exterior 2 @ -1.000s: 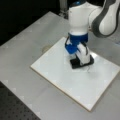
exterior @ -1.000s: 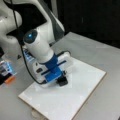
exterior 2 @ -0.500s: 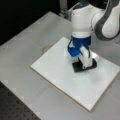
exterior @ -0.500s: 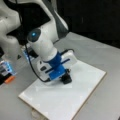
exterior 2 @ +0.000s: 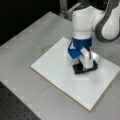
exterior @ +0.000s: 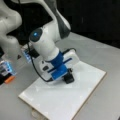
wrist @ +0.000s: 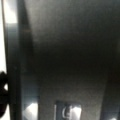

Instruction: Erasing curve lines

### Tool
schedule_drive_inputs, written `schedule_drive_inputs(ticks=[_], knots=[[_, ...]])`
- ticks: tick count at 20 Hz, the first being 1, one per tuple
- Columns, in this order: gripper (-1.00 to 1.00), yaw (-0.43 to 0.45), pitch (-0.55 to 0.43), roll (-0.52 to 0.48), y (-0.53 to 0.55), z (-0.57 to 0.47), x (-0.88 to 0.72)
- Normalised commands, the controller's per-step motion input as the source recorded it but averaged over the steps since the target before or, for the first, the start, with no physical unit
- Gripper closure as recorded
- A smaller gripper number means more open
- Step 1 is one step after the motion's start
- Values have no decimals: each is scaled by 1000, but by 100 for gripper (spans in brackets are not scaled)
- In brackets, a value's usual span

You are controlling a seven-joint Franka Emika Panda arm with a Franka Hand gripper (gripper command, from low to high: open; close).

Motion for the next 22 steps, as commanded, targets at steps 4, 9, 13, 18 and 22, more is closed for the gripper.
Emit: schedule_drive_inputs(ticks=[4,9,13,18,22], knots=[[100,-214,-285,-25,406,-674,-100],[100,-254,-291,-51,505,-723,-61],[100,-276,-273,-70,506,-734,-105],[100,-288,-248,-62,499,-719,-175],[100,-329,-237,-59,453,-719,-215]])
